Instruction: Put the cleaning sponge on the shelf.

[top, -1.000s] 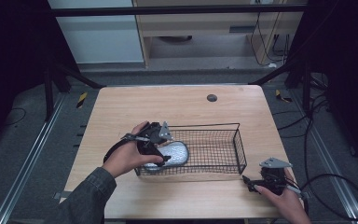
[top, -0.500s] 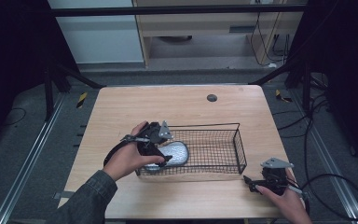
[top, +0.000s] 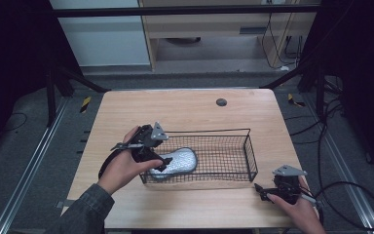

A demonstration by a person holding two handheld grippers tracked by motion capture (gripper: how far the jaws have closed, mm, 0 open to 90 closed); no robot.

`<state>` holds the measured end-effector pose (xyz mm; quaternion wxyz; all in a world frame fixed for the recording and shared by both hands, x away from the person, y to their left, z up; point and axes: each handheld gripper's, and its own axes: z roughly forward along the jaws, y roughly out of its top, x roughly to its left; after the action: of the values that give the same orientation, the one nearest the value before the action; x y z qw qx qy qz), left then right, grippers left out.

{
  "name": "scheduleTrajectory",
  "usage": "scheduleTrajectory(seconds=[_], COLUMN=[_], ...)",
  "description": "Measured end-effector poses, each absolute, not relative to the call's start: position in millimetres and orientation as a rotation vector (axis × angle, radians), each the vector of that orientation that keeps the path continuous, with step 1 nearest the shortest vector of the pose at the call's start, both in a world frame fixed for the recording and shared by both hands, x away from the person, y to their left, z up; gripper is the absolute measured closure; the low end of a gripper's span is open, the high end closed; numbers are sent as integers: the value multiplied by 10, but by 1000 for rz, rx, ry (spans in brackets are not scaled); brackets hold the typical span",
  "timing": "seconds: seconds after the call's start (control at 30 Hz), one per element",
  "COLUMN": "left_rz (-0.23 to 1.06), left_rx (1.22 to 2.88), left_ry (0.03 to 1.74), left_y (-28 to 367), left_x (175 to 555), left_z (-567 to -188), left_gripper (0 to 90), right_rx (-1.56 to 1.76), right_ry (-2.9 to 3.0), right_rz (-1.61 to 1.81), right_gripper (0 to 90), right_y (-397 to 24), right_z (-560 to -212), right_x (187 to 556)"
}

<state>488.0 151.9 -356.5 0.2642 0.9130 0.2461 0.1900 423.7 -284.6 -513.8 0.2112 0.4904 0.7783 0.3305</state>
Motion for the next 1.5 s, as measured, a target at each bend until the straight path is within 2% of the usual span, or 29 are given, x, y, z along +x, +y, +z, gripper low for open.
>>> scheduleTrajectory(seconds=[0.23, 0.37, 0.43, 0.53, 0.6, 0.9, 1.07, 1.5], left_rz=[534, 602, 587, 618, 587, 598, 636, 589], left_rx=[2439, 2388, 2340, 2349, 2325, 2289, 2289, 2282], left_ry=[738, 801, 851, 876, 920, 1028, 1059, 1112], left_y=[1818, 2022, 2144, 2286, 2399, 2763, 2897, 2965], left_x=[4837, 4832, 4837, 4853, 4883, 4945, 4996, 5145], left_z=[-3528, -3506, -3507, -3530, -3583, -3726, -3816, -4083], left_gripper=[45, 60, 60, 60, 60, 60, 56, 57], right_rx=[1363, 1364, 1364, 1364, 1363, 1366, 1367, 1366], right_ry=[2161, 2161, 2161, 2161, 2160, 2159, 2158, 2158], right_rz=[918, 918, 918, 918, 919, 917, 917, 916], right_gripper=[5, 5, 4, 5, 4, 5, 5, 4], right_y=[-2846, -2846, -2846, -2846, -2846, -2844, -2844, -2844], right_z=[-5138, -5138, -5138, -5138, -5140, -5138, -5138, -5138], right_x=[4236, 4236, 4236, 4236, 4237, 4234, 4234, 4232])
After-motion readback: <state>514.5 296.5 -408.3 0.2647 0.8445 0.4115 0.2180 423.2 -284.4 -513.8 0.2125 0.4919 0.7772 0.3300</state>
